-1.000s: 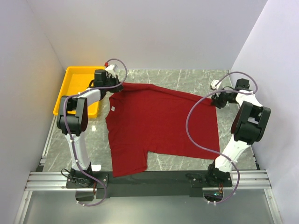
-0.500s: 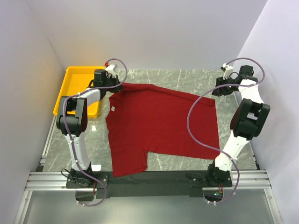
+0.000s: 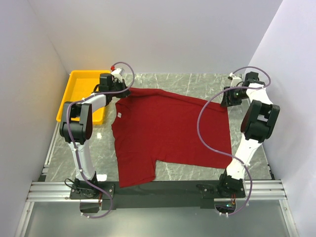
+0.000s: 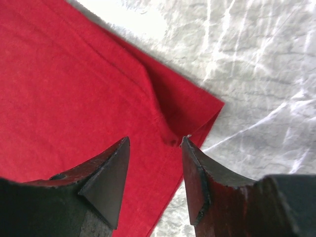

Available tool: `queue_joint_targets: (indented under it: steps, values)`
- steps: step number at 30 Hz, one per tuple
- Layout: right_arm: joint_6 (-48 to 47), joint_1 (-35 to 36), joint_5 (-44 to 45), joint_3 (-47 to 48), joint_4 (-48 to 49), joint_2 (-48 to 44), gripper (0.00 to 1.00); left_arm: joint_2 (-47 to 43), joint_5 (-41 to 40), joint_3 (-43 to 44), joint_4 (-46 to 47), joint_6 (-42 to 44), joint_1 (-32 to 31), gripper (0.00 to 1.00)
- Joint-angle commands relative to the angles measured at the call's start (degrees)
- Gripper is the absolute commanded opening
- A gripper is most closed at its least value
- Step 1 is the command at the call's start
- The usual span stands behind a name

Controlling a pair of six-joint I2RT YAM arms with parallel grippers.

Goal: Fold and stack the t-shirts
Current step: Flatten the tshirt out

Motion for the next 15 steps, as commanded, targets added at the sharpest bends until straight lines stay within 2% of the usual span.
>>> queue_joint_targets:
  steps: [1, 10, 12, 15]
  values:
    - [0.09, 0.33, 1.65, 3.10, 0.89, 0.58, 0.53, -2.05, 1.83, 0.43, 1.48, -0.67, -0.27, 0.01]
    - [-1.05, 1.56, 1.92, 4.95, 0.80, 3.22, 0.48, -1.61, 1.92, 1.22, 1.31, -1.02, -0.27, 0.01]
    - [-1.05, 1.82, 1.83, 5.03, 1.07, 3.48, 0.45, -1.44, 2.01, 1.22, 1.39, -1.11, -0.27, 0.01]
    - [-1.67, 1.83, 1.48, 6.26, -0.16, 4.10, 0.35, -1.17, 2.10, 1.22, 1.48, -1.28, -0.27, 0.01]
